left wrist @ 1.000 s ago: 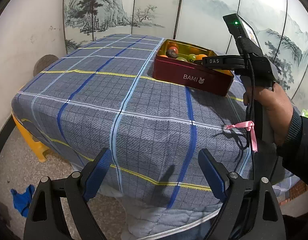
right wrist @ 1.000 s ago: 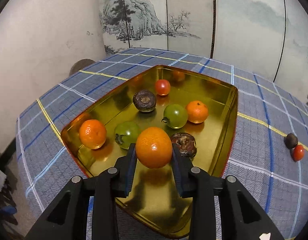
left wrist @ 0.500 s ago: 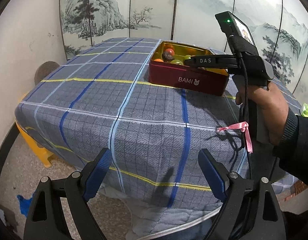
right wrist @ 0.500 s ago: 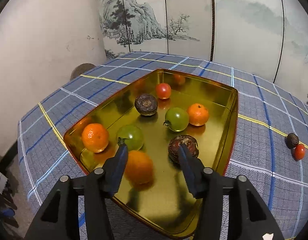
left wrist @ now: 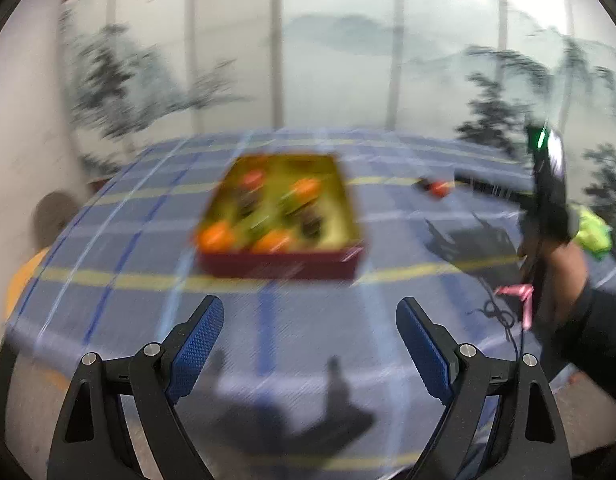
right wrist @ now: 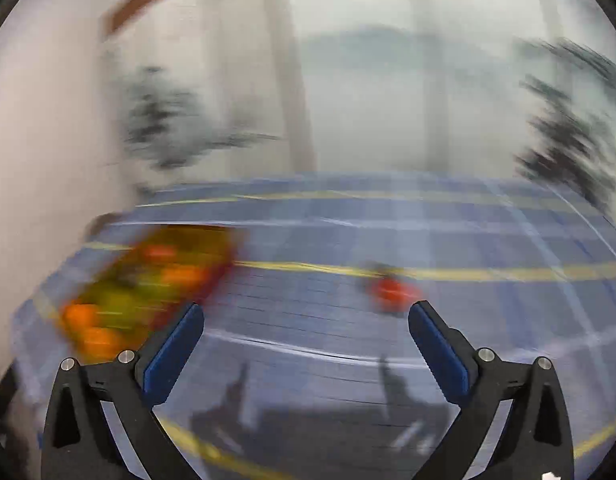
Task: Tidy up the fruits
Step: 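Grasp the red cherry tomato beside the brown fruit with the left gripper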
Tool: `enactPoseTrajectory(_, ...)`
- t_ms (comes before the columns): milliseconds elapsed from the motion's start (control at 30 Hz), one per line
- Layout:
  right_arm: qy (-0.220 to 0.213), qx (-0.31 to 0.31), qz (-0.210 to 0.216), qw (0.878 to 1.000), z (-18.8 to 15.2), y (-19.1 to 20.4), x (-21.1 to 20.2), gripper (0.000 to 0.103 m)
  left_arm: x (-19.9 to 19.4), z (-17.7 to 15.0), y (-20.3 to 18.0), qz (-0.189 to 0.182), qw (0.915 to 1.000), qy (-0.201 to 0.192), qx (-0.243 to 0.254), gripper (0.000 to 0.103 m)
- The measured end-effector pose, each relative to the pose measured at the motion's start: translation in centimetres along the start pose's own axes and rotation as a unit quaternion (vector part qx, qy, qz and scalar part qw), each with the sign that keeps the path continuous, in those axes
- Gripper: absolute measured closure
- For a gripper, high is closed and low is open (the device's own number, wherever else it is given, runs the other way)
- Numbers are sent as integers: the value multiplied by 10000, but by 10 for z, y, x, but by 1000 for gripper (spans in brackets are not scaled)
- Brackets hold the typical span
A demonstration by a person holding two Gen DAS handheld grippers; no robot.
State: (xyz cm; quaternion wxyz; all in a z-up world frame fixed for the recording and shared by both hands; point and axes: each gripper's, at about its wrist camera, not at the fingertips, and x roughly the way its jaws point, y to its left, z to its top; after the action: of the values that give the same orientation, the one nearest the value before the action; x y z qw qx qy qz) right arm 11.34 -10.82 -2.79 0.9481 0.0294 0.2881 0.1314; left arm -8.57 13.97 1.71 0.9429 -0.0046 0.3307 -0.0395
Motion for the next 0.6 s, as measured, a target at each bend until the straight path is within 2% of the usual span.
enactPoseTrajectory(33,107,350,-344,9987,-3,-40,2,1,7,11,-11,-202,9998,-14,45,15)
enactPoseTrajectory(67,202,762,-513,9956,-5,-73,1,1,16,24,-25,-463,9989,-44,106,15)
enactPoseTrajectory(133,80,1550,-674,9856,-10,-133,-11,1,35,43,-48,-750,9970,-83,195,15)
enactPoseTrajectory(233,-47,2085,-842,9744,-14,-185,-23,1,76,70,-88,-1044,9941,-36,301,17)
enactPoseTrajectory(333,-107,2656,-622,9620,-22,-213,-25,1,119,96,-121,-1241,9920,82,206,23)
enactPoseTrajectory(433,-84,3072,-575,9499,-29,-230,-24,0,166,112,-145,-1137,9934,153,70,36)
enactPoseTrajectory(500,-29,2992,-484,9530,-27,-228,-21,0,200,116,-157,-1083,9933,380,-111,59)
enactPoseTrajectory(600,2,2916,-421,9556,-27,-225,-21,0,241,117,-165,-1005,9920,650,-402,66)
